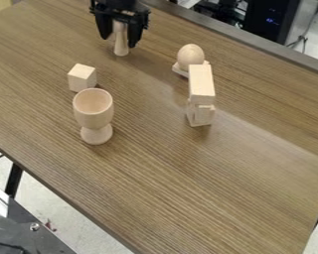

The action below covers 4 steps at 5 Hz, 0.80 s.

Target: Remove the pawn on top of the cube

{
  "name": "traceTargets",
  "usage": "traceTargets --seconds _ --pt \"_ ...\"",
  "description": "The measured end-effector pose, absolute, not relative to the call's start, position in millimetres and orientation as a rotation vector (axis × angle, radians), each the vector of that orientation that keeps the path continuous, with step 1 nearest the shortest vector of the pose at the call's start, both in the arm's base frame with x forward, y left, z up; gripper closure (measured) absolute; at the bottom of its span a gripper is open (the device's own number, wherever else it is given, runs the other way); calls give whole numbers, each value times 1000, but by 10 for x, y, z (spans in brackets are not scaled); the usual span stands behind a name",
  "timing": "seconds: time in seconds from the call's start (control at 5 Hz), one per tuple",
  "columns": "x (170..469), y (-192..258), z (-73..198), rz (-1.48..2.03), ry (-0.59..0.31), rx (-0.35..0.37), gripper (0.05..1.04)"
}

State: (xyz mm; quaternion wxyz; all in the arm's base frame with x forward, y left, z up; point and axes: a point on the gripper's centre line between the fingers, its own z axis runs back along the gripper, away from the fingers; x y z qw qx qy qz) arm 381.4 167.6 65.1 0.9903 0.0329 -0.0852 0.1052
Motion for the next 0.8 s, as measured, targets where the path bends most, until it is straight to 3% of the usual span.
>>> traceTargets --seconds 0.6,0.8 --pt "3411 1624 1451 257 -230 150 84" --pt "3084 1533 1562 278 -166 170 84"
